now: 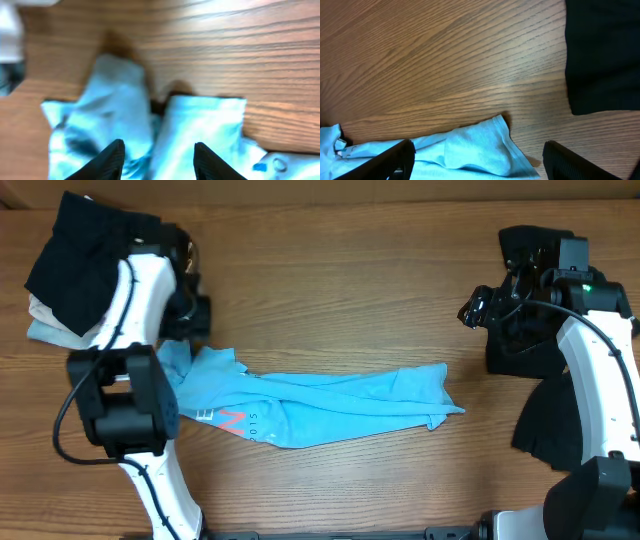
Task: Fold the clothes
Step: 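Grasp the left end and drag it rightward with the left gripper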
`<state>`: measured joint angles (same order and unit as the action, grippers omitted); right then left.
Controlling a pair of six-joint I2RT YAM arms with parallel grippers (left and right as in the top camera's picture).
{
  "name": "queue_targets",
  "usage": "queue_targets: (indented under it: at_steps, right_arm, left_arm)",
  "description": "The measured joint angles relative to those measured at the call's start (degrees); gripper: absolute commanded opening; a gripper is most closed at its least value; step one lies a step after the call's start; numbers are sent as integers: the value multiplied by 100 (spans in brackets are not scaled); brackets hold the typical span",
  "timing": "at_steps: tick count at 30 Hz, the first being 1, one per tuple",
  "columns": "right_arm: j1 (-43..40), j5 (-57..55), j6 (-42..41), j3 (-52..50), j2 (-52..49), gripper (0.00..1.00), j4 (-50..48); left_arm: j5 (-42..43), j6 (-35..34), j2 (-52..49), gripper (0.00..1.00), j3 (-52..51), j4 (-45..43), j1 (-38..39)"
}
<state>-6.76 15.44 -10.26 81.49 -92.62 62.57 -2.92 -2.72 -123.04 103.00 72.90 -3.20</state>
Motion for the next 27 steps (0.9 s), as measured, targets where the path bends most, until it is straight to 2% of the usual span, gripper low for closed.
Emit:
queue_targets:
  at_steps: [5, 19, 21, 24, 25, 27]
  right_arm:
    - [0, 2, 0, 0, 0, 86, -4]
    - [0, 2, -2, 0, 0, 86, 0]
    - [0, 0, -2, 0, 0, 86, 0]
    - [0, 0, -2, 0, 0, 86, -4]
    - [0, 0, 2, 0, 0, 86, 0]
    - [0, 0, 0, 0, 0, 86, -2]
  left_arm:
    - [-11, 37, 0, 43, -15, 229, -293]
    - [199, 319, 0, 35, -634, 245, -101]
    - [210, 321, 0, 27, -741, 232, -101]
    - [219, 343, 0, 8, -927, 223, -101]
    - [223, 361, 0, 4, -949, 210, -101]
    - [234, 398, 0, 4, -953, 160, -101]
